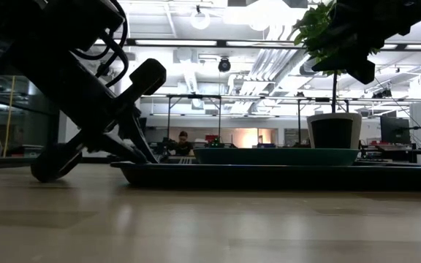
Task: Pick and place plate/cup/fork/spoon on tray
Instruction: Put the blue spoon on the green serving tray
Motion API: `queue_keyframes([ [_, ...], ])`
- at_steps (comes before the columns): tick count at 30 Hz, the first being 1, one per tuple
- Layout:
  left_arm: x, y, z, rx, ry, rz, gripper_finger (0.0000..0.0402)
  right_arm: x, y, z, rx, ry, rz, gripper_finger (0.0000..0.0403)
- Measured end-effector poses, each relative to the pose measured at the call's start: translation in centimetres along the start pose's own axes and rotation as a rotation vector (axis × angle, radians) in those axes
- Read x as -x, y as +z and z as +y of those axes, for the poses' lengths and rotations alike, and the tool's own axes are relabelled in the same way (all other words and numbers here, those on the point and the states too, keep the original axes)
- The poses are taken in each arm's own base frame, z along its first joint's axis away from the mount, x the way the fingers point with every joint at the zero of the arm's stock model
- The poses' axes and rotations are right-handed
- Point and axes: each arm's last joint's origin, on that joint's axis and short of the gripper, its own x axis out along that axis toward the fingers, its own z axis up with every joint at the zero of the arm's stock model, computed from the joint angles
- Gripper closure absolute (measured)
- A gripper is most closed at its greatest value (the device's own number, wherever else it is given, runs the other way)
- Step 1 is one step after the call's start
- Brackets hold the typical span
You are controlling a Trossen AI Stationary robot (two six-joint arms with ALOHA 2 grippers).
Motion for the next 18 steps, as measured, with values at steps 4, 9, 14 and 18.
queue_keyframes([
  [4,0.0,0.0,0.0,0.0,0.0,0.0,0.0366,0.0,0.01,0.0,0.0,0.0,0.0,0.0219],
  [9,0.0,0.0,-0.01,0.0,-0.001,-0.001,0.0335,0.0,0.01,0.01,-0.001,0.0,0.0,0.0219],
  [14,0.0,0.0,-0.05,0.002,-0.004,-0.002,0.0313,0.0,0.01,0.0,0.0,0.0,0.0,0.0219],
  [18,-0.01,-0.01,-0.1,0.015,-0.008,-0.002,0.0295,0.0,0.01,0.01,-0.001,0.0,0.0,0.0219],
])
